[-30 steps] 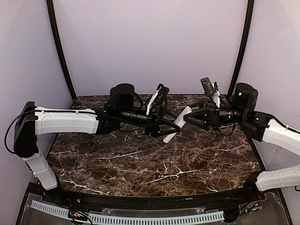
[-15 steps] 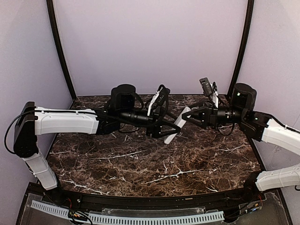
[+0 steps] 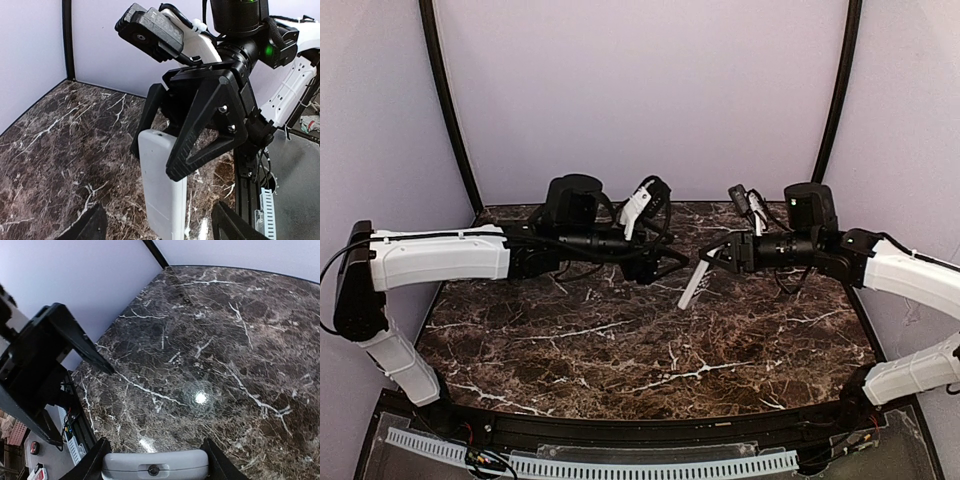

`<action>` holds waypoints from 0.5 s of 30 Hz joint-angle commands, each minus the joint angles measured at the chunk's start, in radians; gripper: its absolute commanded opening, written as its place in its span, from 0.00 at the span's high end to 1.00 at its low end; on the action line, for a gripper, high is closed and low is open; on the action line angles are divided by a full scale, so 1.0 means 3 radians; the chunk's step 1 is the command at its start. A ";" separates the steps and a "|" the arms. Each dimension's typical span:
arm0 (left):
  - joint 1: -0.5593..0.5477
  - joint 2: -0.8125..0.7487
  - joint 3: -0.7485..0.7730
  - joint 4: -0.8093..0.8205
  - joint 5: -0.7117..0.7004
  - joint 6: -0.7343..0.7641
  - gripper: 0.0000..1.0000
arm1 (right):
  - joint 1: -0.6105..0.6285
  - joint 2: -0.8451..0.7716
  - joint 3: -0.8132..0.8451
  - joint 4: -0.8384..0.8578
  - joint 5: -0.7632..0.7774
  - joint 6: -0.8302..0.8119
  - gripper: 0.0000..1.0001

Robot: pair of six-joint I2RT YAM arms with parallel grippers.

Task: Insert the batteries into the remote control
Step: Pass from the left arm to the right, then pass from the right arm to the left

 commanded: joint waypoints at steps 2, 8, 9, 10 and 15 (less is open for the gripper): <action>-0.0119 0.0101 0.0226 -0.0553 -0.0531 0.0212 0.35 | -0.0009 0.0118 0.0121 -0.0204 0.0366 0.0282 0.73; -0.0276 0.0417 0.0494 -0.0813 -0.0841 0.0172 0.42 | -0.0008 0.0176 0.0138 -0.0223 0.0403 0.0413 0.73; -0.0293 0.0471 0.0539 -0.0825 -0.0930 0.0159 0.43 | -0.0007 0.0185 0.0137 -0.0235 0.0409 0.0435 0.72; -0.0314 0.0496 0.0560 -0.0828 -0.0979 0.0140 0.46 | -0.0008 0.0194 0.0141 -0.0240 0.0421 0.0459 0.72; -0.0358 0.0634 0.0679 -0.0824 -0.1069 0.0050 0.48 | -0.0007 0.0266 0.0175 -0.0307 0.0417 0.0526 0.73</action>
